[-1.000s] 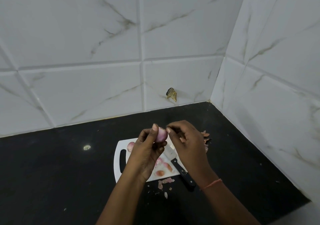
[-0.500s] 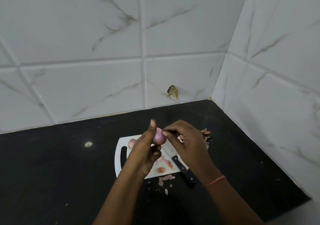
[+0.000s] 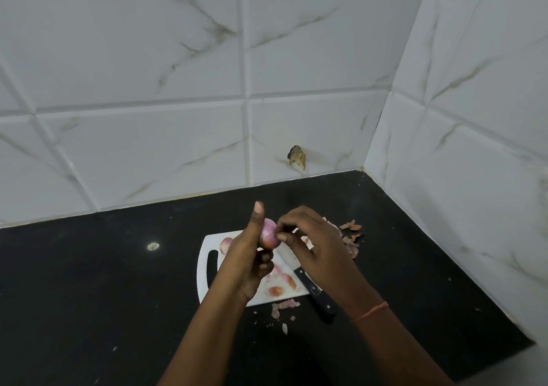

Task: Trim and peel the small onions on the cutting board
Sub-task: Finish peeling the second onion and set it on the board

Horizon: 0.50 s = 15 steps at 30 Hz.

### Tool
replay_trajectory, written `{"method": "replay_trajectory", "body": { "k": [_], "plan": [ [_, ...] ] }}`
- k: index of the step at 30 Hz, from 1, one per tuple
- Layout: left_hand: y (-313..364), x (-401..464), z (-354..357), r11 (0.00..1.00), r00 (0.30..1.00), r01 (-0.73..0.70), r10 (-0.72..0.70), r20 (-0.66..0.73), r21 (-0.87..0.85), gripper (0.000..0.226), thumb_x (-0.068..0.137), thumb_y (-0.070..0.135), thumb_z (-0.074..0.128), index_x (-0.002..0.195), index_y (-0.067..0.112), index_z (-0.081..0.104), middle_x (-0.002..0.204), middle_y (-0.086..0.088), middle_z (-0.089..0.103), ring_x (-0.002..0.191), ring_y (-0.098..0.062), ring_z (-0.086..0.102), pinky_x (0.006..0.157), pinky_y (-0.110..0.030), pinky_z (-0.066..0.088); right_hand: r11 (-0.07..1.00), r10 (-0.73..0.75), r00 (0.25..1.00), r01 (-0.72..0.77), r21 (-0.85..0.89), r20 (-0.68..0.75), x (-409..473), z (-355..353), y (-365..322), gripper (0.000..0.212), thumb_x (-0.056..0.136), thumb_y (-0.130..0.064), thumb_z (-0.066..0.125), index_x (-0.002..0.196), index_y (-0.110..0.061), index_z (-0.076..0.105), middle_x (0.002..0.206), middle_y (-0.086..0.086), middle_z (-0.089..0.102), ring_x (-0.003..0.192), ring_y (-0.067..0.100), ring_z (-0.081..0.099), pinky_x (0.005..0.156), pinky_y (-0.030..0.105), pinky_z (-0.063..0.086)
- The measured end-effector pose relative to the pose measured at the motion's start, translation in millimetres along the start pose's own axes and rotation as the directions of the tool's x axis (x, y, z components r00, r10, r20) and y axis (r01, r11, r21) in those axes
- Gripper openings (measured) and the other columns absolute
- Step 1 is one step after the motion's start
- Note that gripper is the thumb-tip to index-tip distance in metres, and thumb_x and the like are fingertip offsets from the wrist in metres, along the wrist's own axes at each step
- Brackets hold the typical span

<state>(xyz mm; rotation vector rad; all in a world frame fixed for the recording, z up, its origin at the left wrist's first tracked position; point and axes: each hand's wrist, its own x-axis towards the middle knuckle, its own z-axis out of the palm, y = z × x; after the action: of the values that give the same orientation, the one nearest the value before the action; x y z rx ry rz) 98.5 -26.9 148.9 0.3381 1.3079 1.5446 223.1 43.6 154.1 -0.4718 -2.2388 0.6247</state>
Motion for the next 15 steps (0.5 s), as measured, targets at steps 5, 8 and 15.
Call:
{"method": "replay_trajectory", "body": {
  "k": [5,8,15],
  "plan": [
    [-1.2,1.6,-1.2,0.999,1.0,-0.029,0.029,-0.001,0.016,0.085,0.033,0.088,0.076,0.075,0.016,0.061,0.06,0.0,0.036,0.052,-0.01,0.028,0.041,-0.021,0.028,0.997,0.042,0.999,-0.041,0.065,-0.013,-0.6,-0.1,-3.3,0.007,0.093,-0.014,0.062,0.099,-0.015,0.061,0.097,-0.01,0.06,0.092,0.008,0.06,0.078,0.021,0.05],
    [0.0,3.4,-2.9,1.0,1.0,-0.01,0.01,-0.011,0.021,0.08,0.042,0.083,0.077,0.079,0.012,0.065,0.06,-0.001,0.037,0.05,-0.01,0.029,0.04,-0.02,0.029,0.979,0.134,0.99,-0.128,0.156,-0.03,-2.2,-0.8,-7.7,0.016,0.091,-0.017,0.066,0.106,-0.017,0.064,0.101,-0.013,0.067,0.097,0.005,0.064,0.082,0.017,0.051],
    [1.7,4.6,-4.2,1.0,1.0,-0.004,0.005,-0.021,0.024,0.058,0.054,0.075,0.074,0.069,0.019,0.071,0.059,-0.002,0.04,0.048,-0.009,0.03,0.039,-0.02,0.026,0.982,0.137,0.988,-0.125,0.143,-0.075,-3.0,-2.0,-5.4,0.01,0.09,-0.017,0.068,0.098,-0.015,0.073,0.093,-0.01,0.072,0.09,0.004,0.067,0.081,0.023,0.055]
  ]
}}
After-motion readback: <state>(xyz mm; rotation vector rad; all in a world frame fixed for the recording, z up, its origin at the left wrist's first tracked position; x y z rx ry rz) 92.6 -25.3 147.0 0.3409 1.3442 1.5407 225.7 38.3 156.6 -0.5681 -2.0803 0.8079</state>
